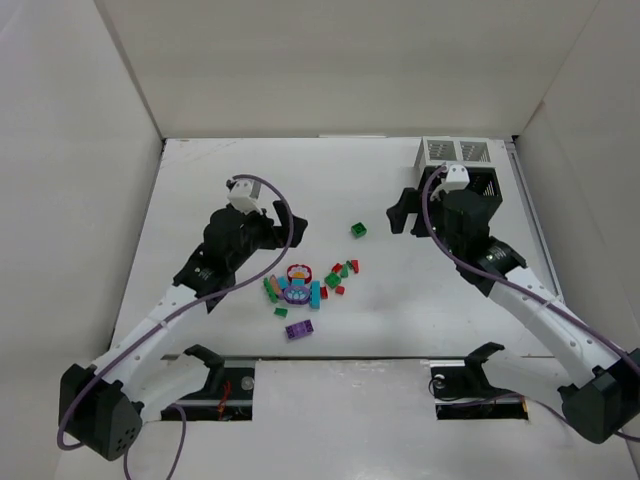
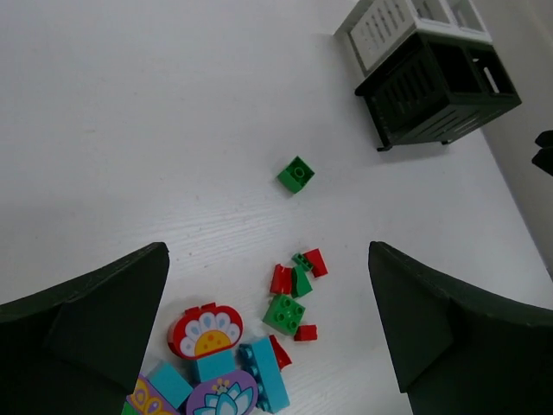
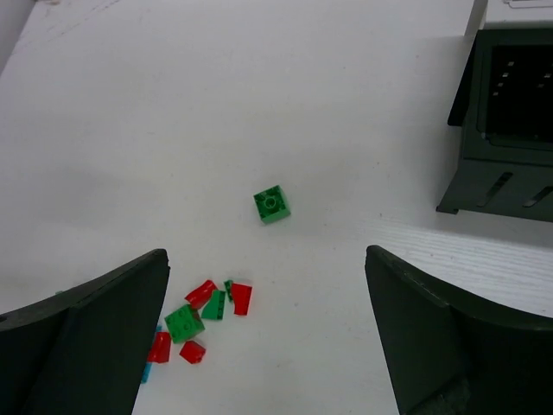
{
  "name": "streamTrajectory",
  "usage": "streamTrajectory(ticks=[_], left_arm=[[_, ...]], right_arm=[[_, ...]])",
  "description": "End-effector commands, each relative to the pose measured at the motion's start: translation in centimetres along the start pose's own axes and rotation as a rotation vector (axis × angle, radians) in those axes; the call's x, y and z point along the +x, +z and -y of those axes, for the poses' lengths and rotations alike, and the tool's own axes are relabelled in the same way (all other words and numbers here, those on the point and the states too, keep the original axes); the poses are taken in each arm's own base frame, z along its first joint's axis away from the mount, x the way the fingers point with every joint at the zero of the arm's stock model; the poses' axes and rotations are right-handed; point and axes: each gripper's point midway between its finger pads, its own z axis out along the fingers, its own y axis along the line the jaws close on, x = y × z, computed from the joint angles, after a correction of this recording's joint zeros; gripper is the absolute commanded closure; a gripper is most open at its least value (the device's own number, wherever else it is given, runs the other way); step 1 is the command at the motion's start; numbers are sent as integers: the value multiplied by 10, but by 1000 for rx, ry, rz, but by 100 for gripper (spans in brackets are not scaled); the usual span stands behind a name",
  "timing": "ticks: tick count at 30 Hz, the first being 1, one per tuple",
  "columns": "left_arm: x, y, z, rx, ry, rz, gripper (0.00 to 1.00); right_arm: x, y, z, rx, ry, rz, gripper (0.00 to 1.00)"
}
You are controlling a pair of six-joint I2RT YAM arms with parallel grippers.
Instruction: Sort the legos into containers by color
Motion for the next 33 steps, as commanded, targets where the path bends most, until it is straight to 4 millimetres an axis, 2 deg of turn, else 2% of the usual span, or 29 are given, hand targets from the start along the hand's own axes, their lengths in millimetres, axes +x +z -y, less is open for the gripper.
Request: streamTrajectory(ticks=[1,5,6,11,15,16,18,21,25,26,29,33], left_arm=[[36,3,-14,-72,-45,-128,0],[76,8,-20,-120,-30,-248,0],[90,12,-11,-104,-14,-293,0],[117,21,-12,-130,-23,-374,0],[136,26,-33,-251,-42,-408,0],[147,25,-39,-277,-46,-445,0],[154,26,-42,-296,-45,-459,0],[151,32,-41,-307,-58,-422,0],[149,35,-57,-410,-62,-396,0],[150,34,-54,-403,-58,-400,2],[159,35,-64,-450,-29,-429,7],[167,37,-64,-485,19,-453,7]], right_arm=[[-3,3,0,10,1,-8,0],[-4,4,5,32,-10,-1,0],[-1,4,7,45,-1,-5,0],[-1,6,19,84,-9,1,0],[4,6,30,124,-11,-8,0],[4,6,30,124,-11,-9,0],[4,6,30,124,-11,-9,0],[4,6,31,134,0,-4,0],[6,6,37,154,1,-7,0],[6,6,37,154,1,-7,0],[6,6,37,154,1,-7,2],[8,9,41,166,2,-13,2]])
